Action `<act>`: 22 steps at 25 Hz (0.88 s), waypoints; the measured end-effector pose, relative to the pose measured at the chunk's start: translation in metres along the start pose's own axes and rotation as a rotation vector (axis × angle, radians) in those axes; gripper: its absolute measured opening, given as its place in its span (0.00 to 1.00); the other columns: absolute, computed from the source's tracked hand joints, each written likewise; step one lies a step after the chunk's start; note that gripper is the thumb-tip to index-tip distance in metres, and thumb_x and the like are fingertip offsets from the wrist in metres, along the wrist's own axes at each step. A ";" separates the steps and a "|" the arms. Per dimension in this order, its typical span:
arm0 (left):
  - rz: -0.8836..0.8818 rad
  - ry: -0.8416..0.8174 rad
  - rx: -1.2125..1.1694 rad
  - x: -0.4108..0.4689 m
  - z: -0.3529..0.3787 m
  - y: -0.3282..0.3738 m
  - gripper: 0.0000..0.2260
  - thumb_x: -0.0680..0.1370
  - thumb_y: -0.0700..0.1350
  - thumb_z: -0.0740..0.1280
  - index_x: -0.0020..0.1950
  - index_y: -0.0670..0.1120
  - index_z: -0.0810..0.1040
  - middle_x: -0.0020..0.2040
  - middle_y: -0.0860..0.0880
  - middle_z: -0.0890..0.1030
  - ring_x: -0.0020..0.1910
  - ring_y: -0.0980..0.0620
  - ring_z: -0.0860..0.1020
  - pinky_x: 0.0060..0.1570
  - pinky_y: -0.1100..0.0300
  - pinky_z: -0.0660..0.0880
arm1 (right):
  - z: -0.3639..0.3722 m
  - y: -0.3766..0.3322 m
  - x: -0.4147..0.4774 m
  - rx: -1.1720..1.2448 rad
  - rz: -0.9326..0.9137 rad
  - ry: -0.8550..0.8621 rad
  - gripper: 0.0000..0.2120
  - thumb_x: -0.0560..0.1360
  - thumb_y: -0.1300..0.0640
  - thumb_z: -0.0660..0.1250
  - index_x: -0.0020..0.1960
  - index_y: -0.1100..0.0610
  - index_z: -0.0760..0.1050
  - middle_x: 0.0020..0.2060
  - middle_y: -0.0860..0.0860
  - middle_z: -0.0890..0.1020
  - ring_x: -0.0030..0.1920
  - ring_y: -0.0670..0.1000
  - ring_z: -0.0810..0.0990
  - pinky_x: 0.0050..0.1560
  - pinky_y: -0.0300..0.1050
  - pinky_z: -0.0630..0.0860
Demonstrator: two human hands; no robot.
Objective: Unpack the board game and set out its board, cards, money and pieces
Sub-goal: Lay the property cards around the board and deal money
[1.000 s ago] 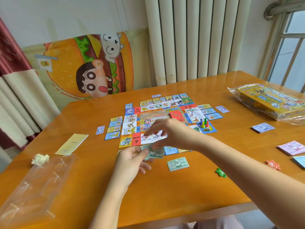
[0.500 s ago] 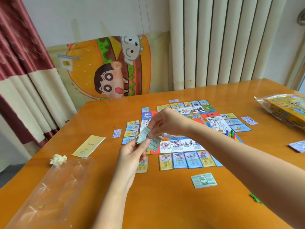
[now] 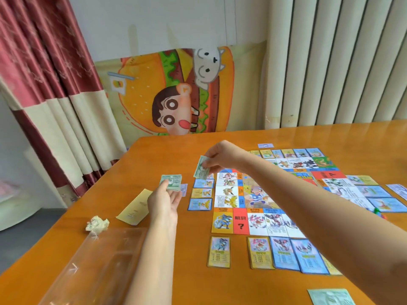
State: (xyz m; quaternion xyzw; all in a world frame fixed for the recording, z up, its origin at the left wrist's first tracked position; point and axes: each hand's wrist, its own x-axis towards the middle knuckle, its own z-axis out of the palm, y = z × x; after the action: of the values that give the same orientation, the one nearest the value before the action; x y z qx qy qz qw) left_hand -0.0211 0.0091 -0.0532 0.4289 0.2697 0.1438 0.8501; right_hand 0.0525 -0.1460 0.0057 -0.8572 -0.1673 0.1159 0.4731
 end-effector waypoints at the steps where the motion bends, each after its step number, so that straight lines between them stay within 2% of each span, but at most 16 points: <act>1: -0.009 0.040 -0.039 0.007 -0.001 0.001 0.07 0.81 0.40 0.61 0.58 0.39 0.72 0.52 0.40 0.74 0.53 0.44 0.76 0.52 0.54 0.77 | 0.006 0.000 0.014 -0.028 0.036 -0.018 0.10 0.75 0.64 0.69 0.54 0.68 0.79 0.39 0.57 0.83 0.25 0.40 0.79 0.31 0.31 0.77; 3: -0.011 0.107 -0.074 0.016 -0.002 0.001 0.13 0.81 0.39 0.60 0.65 0.37 0.69 0.55 0.39 0.72 0.58 0.42 0.74 0.61 0.51 0.73 | 0.019 0.003 0.039 -0.184 0.074 -0.066 0.12 0.75 0.57 0.70 0.53 0.65 0.80 0.32 0.49 0.81 0.23 0.39 0.76 0.28 0.29 0.73; 5: -0.011 0.140 -0.099 0.023 -0.003 0.000 0.15 0.81 0.39 0.59 0.67 0.36 0.67 0.59 0.36 0.73 0.63 0.40 0.74 0.62 0.50 0.72 | 0.037 0.006 0.064 -0.447 0.066 -0.158 0.16 0.75 0.48 0.69 0.54 0.60 0.81 0.31 0.44 0.77 0.26 0.39 0.74 0.29 0.30 0.69; 7: -0.026 0.155 -0.097 0.030 -0.006 -0.002 0.14 0.81 0.39 0.59 0.66 0.36 0.68 0.59 0.34 0.73 0.63 0.38 0.74 0.62 0.49 0.73 | 0.051 0.011 0.085 -0.592 0.063 -0.213 0.19 0.75 0.44 0.67 0.56 0.58 0.80 0.32 0.44 0.76 0.29 0.40 0.72 0.30 0.33 0.67; 9: -0.043 0.149 -0.087 0.034 -0.008 -0.004 0.12 0.81 0.39 0.59 0.63 0.36 0.69 0.56 0.35 0.75 0.60 0.39 0.75 0.60 0.50 0.74 | 0.062 0.015 0.100 -0.669 0.075 -0.244 0.21 0.75 0.42 0.66 0.57 0.58 0.80 0.37 0.46 0.79 0.31 0.41 0.72 0.30 0.34 0.67; 12: -0.054 0.147 -0.063 0.038 -0.006 -0.010 0.11 0.81 0.39 0.58 0.61 0.35 0.70 0.56 0.35 0.75 0.56 0.40 0.76 0.56 0.51 0.75 | 0.073 0.017 0.110 -0.832 0.066 -0.267 0.22 0.78 0.40 0.60 0.59 0.55 0.79 0.52 0.47 0.83 0.38 0.43 0.74 0.30 0.32 0.65; 14: -0.064 0.139 -0.056 0.041 -0.005 -0.012 0.11 0.81 0.39 0.59 0.61 0.36 0.71 0.56 0.35 0.75 0.56 0.40 0.76 0.55 0.52 0.75 | 0.079 0.018 0.114 -0.888 0.060 -0.246 0.21 0.79 0.38 0.56 0.56 0.53 0.78 0.54 0.44 0.82 0.40 0.43 0.73 0.31 0.32 0.64; 17: -0.077 0.144 -0.034 0.046 -0.007 -0.013 0.14 0.81 0.40 0.59 0.64 0.34 0.69 0.55 0.35 0.75 0.59 0.38 0.76 0.54 0.51 0.74 | 0.085 0.022 0.117 -0.935 0.066 -0.233 0.19 0.78 0.37 0.57 0.45 0.51 0.76 0.44 0.44 0.80 0.31 0.41 0.70 0.29 0.33 0.64; 22: -0.075 0.126 -0.029 0.046 -0.011 -0.016 0.14 0.82 0.40 0.58 0.66 0.35 0.69 0.56 0.36 0.75 0.59 0.38 0.76 0.54 0.51 0.74 | 0.088 0.024 0.119 -0.901 0.099 -0.244 0.19 0.75 0.40 0.65 0.52 0.55 0.81 0.42 0.43 0.82 0.29 0.39 0.70 0.27 0.34 0.64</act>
State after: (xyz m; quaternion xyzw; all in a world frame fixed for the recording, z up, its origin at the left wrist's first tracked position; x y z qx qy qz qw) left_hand 0.0104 0.0287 -0.0868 0.3960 0.3365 0.1425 0.8424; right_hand 0.1347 -0.0422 -0.0655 -0.9642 -0.2142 0.1543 0.0248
